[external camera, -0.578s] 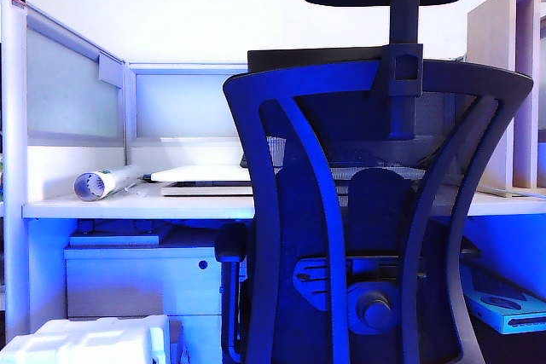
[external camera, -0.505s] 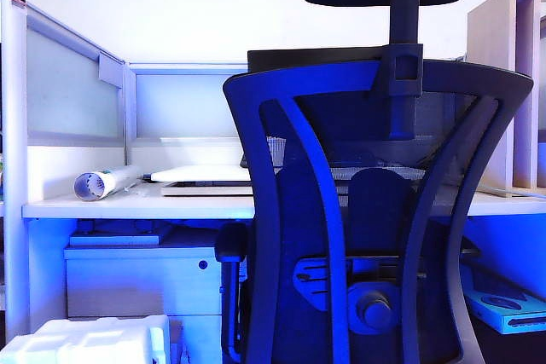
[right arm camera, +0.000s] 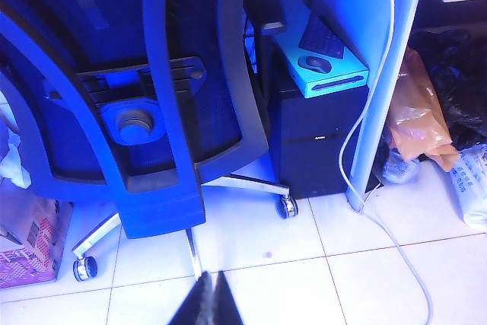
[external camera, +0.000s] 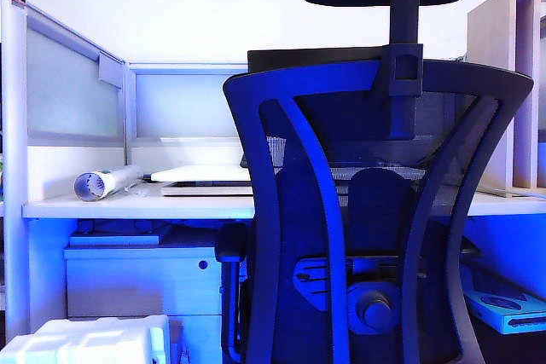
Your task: Pull out the black chair under the table.
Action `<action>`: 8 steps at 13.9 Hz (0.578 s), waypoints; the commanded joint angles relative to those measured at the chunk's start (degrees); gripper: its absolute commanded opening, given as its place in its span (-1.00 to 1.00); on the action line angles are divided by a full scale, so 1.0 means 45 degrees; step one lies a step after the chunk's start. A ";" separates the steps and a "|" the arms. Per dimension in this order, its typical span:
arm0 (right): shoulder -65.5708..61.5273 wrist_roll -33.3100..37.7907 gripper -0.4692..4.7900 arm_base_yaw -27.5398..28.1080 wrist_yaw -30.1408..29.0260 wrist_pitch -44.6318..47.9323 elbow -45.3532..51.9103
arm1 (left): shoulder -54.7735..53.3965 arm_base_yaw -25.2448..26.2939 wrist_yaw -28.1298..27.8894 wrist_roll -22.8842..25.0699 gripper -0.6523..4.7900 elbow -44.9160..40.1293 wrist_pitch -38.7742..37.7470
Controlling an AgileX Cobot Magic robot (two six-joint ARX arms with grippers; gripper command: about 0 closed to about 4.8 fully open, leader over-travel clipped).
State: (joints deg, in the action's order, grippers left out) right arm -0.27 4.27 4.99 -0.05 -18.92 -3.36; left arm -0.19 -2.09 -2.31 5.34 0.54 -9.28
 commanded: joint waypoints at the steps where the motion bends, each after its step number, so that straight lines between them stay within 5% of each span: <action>1: 0.0044 0.0039 -0.84 -0.0024 -0.0024 0.0170 0.0029 | -0.0005 0.0010 0.1229 -0.0039 -0.78 -0.0015 -0.0121; 8: 0.0044 0.0049 -0.84 -0.0024 -0.1258 0.0942 0.0029 | -0.0005 0.0010 0.5489 -0.0583 -0.78 -0.0010 0.3735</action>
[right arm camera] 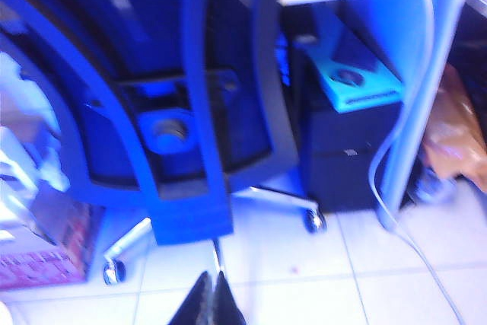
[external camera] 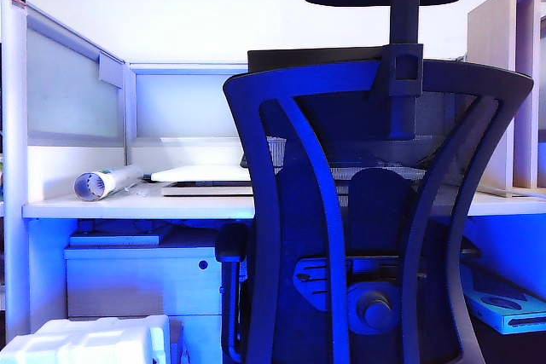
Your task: Pull out the black chair under the table.
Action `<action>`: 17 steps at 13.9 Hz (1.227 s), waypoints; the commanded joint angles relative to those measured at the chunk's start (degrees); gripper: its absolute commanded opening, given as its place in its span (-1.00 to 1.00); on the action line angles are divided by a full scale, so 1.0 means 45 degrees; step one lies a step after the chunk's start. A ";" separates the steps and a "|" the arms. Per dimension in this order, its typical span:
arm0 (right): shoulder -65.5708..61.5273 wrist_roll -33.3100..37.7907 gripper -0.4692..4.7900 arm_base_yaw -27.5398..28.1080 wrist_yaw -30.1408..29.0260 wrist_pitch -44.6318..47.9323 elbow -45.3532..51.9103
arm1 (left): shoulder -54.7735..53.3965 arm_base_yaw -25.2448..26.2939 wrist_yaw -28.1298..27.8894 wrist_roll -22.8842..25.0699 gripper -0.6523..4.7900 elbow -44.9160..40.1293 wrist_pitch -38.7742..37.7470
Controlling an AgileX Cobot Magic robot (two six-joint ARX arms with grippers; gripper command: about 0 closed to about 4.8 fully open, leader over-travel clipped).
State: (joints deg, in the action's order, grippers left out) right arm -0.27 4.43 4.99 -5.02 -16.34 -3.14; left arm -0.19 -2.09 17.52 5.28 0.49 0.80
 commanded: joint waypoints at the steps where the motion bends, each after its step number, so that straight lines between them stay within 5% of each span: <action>1: 0.0044 0.0015 -0.84 -0.0024 -0.0408 0.0398 -0.0019 | -0.0005 0.0010 0.1447 -0.1044 -0.78 0.0000 0.2166; 6: 0.0044 0.1739 -0.78 -0.0024 -0.3084 0.3317 -0.0019 | -0.0005 0.0010 0.2720 -0.3002 -0.78 0.0000 0.4852; 9: 0.0044 0.3458 -0.29 -0.0024 -0.3177 0.5353 -0.0209 | -0.0005 0.0010 0.2730 -0.3186 -0.78 0.0000 0.4891; 10: 0.0039 0.4017 0.01 -0.0049 -0.3259 0.5309 -0.0680 | -0.0005 0.0010 0.2730 -0.3186 -0.78 0.0000 0.4891; 12: -0.0092 0.4065 0.22 -0.0102 -0.3249 0.5328 -0.1404 | -0.0005 0.0010 0.2730 -0.3186 -0.78 0.0000 0.4891; 13: -0.0704 0.4031 0.65 -0.0097 -0.3201 0.5479 -0.2259 | -0.0005 0.0010 0.2735 -0.3186 -0.78 -0.0005 0.4891; 14: -0.1452 0.4027 0.84 -0.0097 -0.3215 0.5625 -0.2866 | -0.0005 0.0010 0.2730 -0.3191 -0.78 0.0000 0.4891; 17: -0.4444 0.4027 0.97 -0.0097 -0.3405 0.7378 -0.4634 | -0.0005 0.0010 0.2735 -0.3186 -0.78 0.0000 0.4896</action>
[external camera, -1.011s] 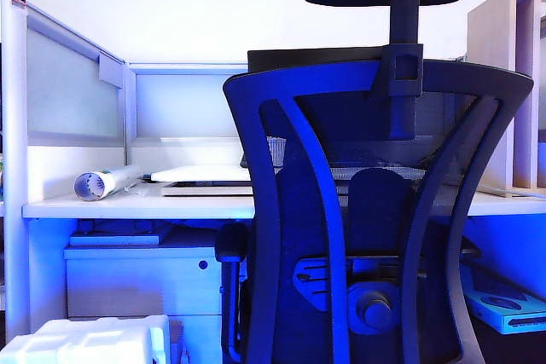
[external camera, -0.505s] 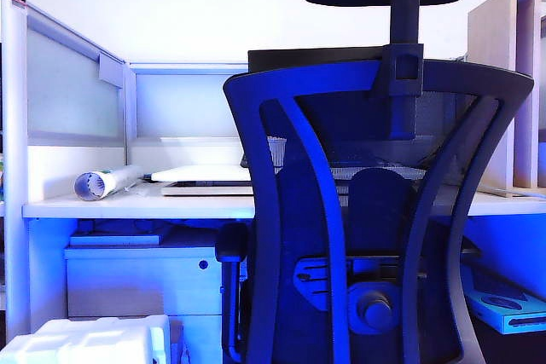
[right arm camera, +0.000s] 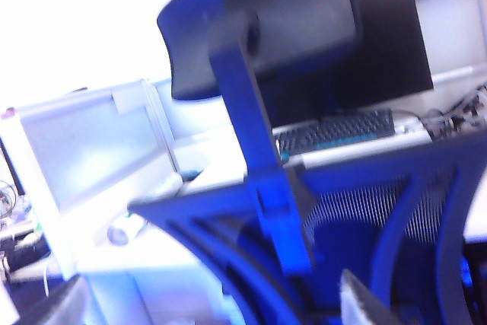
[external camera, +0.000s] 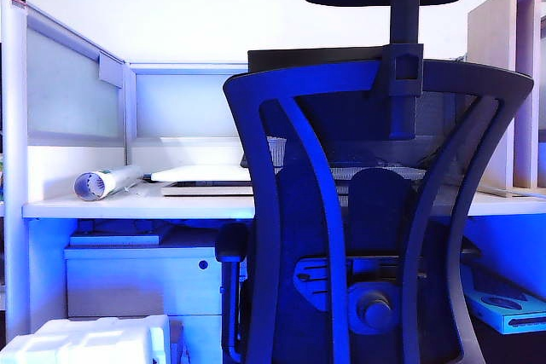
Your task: Pull out the black chair under the table.
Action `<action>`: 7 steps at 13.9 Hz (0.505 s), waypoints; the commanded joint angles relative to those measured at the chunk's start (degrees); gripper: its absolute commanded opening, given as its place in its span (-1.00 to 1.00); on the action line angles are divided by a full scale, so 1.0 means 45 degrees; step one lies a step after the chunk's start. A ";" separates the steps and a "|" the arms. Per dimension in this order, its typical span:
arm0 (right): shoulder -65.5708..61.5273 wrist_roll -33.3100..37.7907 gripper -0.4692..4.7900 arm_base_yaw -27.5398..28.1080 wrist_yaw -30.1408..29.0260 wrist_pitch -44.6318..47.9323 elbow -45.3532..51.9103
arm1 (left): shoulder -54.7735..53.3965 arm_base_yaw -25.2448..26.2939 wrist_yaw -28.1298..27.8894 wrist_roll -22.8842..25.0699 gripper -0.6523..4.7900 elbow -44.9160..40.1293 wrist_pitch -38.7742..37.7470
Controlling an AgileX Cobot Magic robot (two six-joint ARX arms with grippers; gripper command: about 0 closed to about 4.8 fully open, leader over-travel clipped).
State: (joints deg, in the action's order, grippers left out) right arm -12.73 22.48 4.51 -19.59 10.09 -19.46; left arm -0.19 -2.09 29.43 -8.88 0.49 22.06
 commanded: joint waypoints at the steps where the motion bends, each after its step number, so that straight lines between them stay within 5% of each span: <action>1: -0.2531 0.0015 1.00 0.0010 -0.0369 0.1851 -0.1477 | -0.0005 0.0010 0.0087 -0.0044 -0.78 0.0000 0.0170; 4: -0.9476 -0.0010 1.00 -0.1044 -0.1574 0.3220 -0.5984 | -0.0005 0.0010 0.0078 -0.0039 -0.78 0.0000 0.0180; 5: -1.3658 -0.0680 1.00 -0.2210 -0.0612 0.3245 -0.8806 | -0.0005 0.0010 0.0083 -0.0039 -0.78 0.0000 0.0277; 7: -1.6946 -0.0665 1.00 -0.2229 -0.0301 0.3249 -1.1132 | -0.0005 0.0015 0.0029 -0.0034 -0.78 0.0000 0.0272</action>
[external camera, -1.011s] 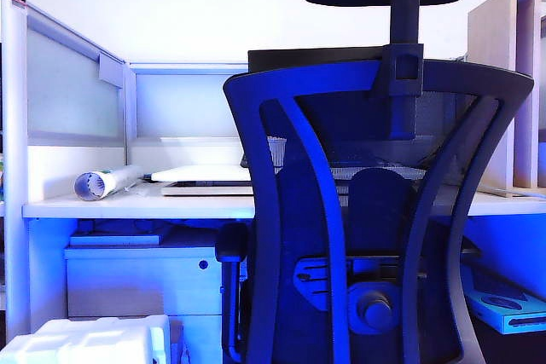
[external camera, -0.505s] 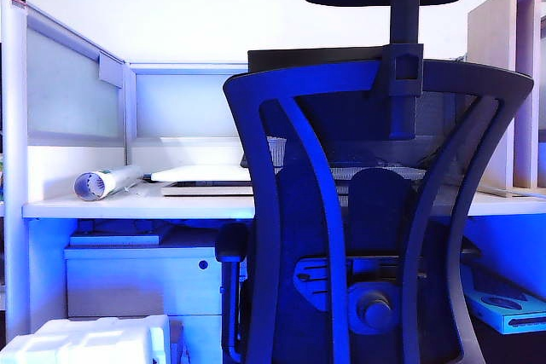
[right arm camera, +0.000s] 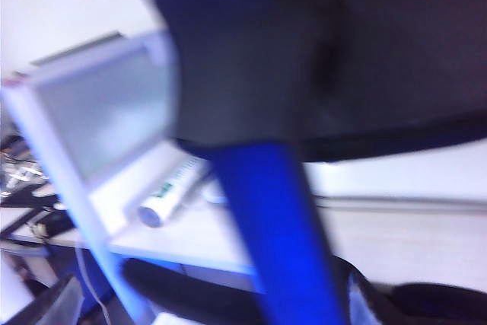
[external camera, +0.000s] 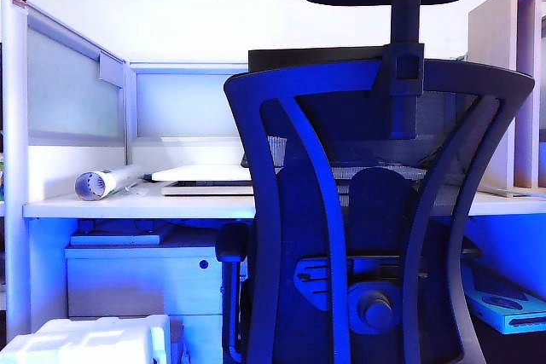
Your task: Pull out the black chair under the table.
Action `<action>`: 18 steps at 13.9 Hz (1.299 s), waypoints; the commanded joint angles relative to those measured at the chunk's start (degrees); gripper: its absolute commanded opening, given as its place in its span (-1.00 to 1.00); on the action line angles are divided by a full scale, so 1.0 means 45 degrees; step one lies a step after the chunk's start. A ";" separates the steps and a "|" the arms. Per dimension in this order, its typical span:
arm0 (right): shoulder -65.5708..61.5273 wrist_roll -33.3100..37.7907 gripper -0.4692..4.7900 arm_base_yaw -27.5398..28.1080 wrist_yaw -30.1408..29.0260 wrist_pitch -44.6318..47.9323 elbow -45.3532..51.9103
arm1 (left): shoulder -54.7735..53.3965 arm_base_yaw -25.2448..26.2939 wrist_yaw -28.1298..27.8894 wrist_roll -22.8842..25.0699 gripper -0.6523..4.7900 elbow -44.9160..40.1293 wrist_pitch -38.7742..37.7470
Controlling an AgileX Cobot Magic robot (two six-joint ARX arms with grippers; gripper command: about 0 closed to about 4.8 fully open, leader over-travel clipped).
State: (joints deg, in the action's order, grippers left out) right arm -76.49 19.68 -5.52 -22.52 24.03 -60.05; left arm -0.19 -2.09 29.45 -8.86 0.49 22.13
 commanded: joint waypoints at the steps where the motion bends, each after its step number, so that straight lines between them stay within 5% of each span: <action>1: -0.3070 -0.0039 1.00 -0.0107 0.0554 0.0141 -0.2346 | -0.0005 0.0015 0.0024 -0.0039 -0.78 0.0000 0.0253; 4: -0.3317 -0.0029 0.87 -0.0238 0.1069 0.0155 -0.2516 | -0.0005 0.0015 0.0024 -0.0039 -0.78 0.0000 0.0253; 5: -0.3298 -0.0044 -0.73 -0.0267 0.0971 0.0457 -0.2516 | -0.0005 0.0015 -0.0068 -0.0034 -0.78 0.0000 0.0257; 6: -0.3293 -0.0044 -0.85 -0.0277 0.0971 0.0636 -0.2516 | -0.0005 0.0015 -0.0058 -0.0039 -0.78 0.0000 0.0257; 18: 0.0782 -0.0748 -0.85 -0.0636 0.0845 -0.3735 -0.2492 | -0.0005 0.0015 -0.0063 -0.0034 -0.78 0.0000 0.0257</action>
State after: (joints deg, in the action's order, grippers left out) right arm -76.23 9.85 -8.32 -18.90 -1.26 -69.43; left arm -0.19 -2.09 29.15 -8.86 0.49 22.55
